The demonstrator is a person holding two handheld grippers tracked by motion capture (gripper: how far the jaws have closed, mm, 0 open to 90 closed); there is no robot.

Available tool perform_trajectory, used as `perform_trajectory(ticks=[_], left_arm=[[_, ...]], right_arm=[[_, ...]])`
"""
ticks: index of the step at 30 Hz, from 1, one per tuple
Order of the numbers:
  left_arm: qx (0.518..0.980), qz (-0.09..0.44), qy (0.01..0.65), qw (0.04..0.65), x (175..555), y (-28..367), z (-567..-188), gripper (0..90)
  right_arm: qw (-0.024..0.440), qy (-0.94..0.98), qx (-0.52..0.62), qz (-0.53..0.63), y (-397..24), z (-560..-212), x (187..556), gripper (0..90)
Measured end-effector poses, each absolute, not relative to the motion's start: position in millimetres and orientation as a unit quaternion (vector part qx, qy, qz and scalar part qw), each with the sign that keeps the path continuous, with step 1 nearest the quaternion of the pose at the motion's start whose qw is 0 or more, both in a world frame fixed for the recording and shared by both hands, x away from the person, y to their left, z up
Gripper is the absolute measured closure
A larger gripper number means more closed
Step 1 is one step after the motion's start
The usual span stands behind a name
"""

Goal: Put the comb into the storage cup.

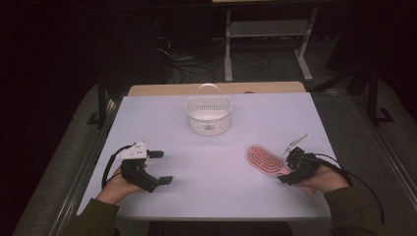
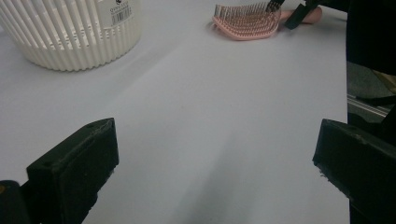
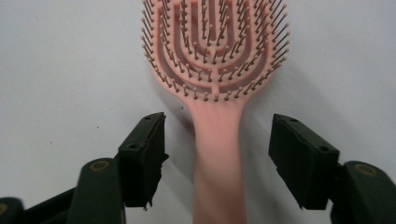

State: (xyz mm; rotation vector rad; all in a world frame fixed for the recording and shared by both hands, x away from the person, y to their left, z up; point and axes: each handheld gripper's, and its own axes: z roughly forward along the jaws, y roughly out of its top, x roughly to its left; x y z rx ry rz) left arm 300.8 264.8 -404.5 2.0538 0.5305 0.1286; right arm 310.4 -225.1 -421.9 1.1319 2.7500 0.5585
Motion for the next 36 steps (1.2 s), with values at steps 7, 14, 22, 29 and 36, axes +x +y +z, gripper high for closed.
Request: perform_trajectory(ticks=[7,14,22,29,36], left_arm=[[0.845,0.053,0.218,0.486,300.6,264.5,-404.5,0.0],[0.845,0.053,0.218,0.486,300.6,264.7,-404.6,0.0],[0.845,0.053,0.218,0.486,300.7,264.6,-404.7,0.0],[0.844,0.054,0.22,0.486,300.5,265.5,-404.2,0.0],[0.845,0.053,0.218,0.485,300.5,264.4,-404.7,0.0]], right_arm=[[0.052,0.909,0.369,0.184,-224.7,-422.5,310.8,45.5],[0.047,0.912,0.367,0.176,-223.6,-424.1,311.9,51.7],[0.048,0.912,0.368,0.174,-222.7,-423.8,313.9,58.6],[0.046,0.912,0.368,0.175,-222.2,-423.7,314.5,64.8],[0.052,0.915,0.364,0.166,-219.4,-424.2,314.2,66.2]])
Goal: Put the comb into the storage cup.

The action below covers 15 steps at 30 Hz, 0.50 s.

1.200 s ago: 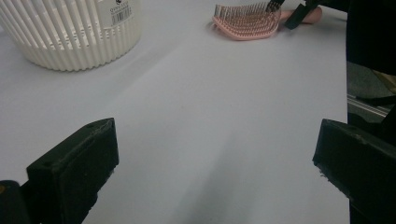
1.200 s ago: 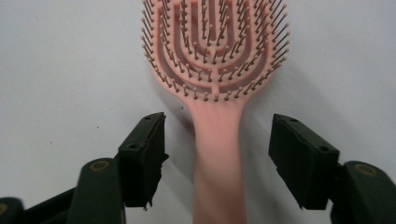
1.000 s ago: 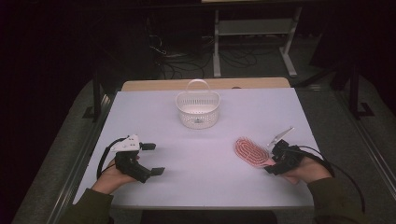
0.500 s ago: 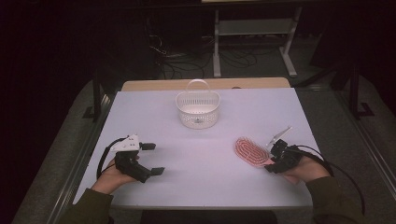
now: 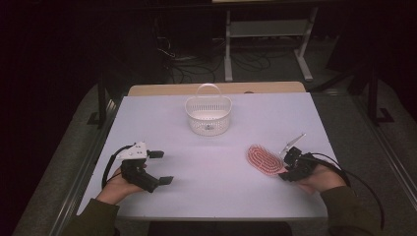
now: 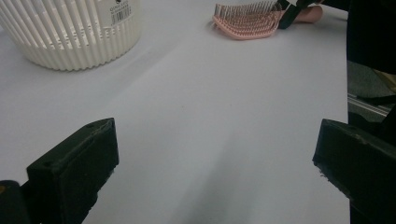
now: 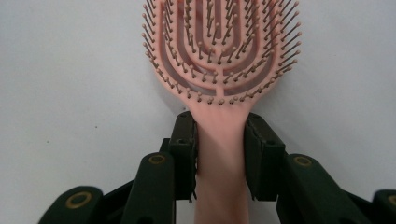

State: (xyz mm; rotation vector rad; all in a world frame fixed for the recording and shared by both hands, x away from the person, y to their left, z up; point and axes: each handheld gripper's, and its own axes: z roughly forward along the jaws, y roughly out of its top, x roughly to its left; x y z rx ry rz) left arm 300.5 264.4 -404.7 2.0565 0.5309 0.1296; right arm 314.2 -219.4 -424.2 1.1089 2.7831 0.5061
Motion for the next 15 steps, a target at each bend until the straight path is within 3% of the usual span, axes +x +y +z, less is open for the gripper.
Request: perform_trajectory(ticks=[15], left_arm=[[0.846,0.053,0.219,0.483,300.1,263.9,-405.1,0.0]], right_arm=[[0.066,0.917,0.364,0.151,-214.0,-423.9,311.2,68.4]])
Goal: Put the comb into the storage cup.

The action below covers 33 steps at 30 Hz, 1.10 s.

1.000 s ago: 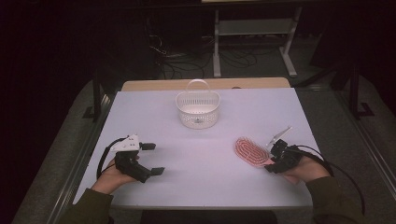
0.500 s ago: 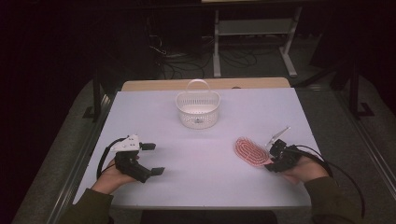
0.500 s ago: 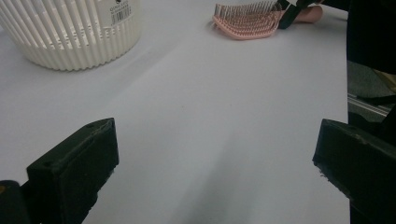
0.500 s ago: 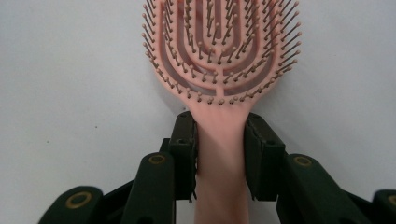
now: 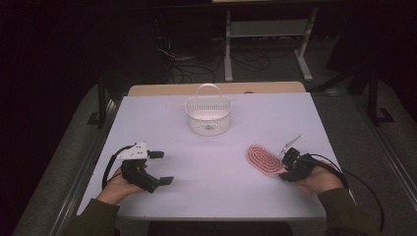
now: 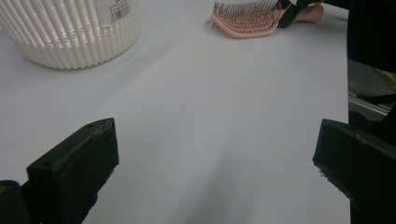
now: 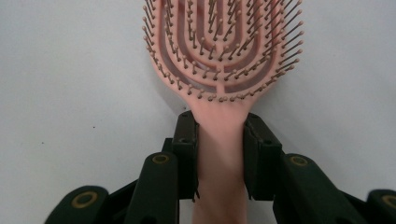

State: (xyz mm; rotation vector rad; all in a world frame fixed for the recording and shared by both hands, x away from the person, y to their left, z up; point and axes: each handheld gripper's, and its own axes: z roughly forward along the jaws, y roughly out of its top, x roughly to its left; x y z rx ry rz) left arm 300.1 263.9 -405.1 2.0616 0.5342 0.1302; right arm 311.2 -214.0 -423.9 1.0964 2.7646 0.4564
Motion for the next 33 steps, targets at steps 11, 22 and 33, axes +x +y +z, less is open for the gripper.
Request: perform_trajectory(ticks=[11,22,33], left_arm=[[0.846,0.054,0.219,0.483,300,265,-405,0.0],[0.846,0.056,0.221,0.482,301,266,-405,0.0],[0.846,0.056,0.221,0.482,301,266,-405,0.0]], right_arm=[[0.069,0.911,0.365,0.178,-220,-425,308,68.4],[0.076,0.909,0.361,0.191,-224,-421,308,68.4],[0.085,0.906,0.357,0.212,-225,-416,306,68.3]])
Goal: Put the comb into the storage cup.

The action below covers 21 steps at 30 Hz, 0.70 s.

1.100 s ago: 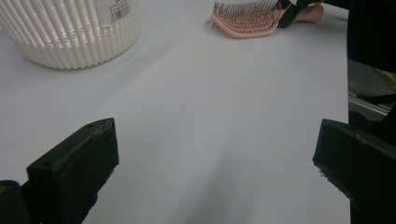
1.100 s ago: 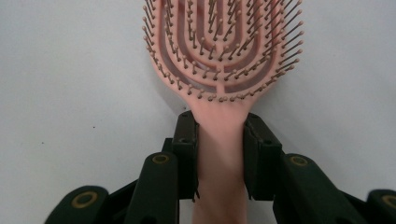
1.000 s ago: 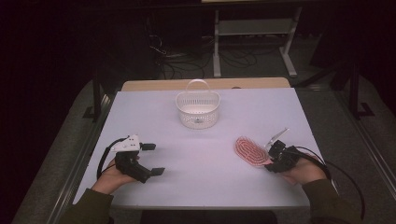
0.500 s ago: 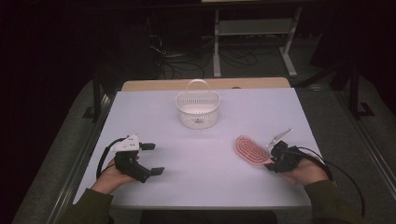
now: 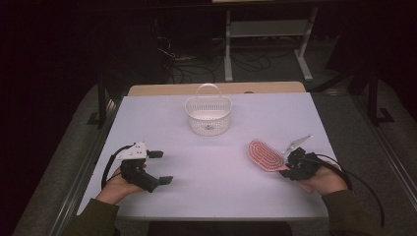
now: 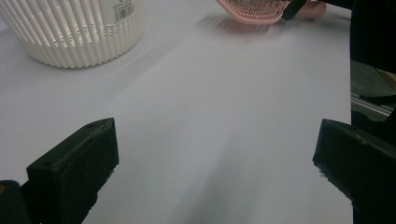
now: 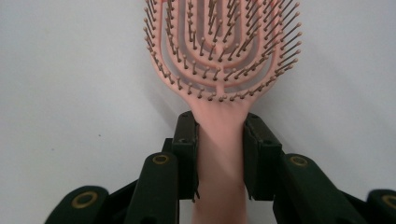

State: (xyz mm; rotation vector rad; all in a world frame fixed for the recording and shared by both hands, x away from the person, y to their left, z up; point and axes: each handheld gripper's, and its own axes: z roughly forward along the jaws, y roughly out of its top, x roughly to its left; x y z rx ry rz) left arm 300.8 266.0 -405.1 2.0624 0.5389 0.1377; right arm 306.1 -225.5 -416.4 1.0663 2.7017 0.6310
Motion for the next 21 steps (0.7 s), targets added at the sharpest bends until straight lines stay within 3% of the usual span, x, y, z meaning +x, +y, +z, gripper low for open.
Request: perform_trajectory(ticks=[21], left_arm=[[0.844,0.056,0.226,0.484,302,267,-407,0.0]], right_arm=[[0.093,0.878,0.375,0.283,-233,-404,307,68.3]])
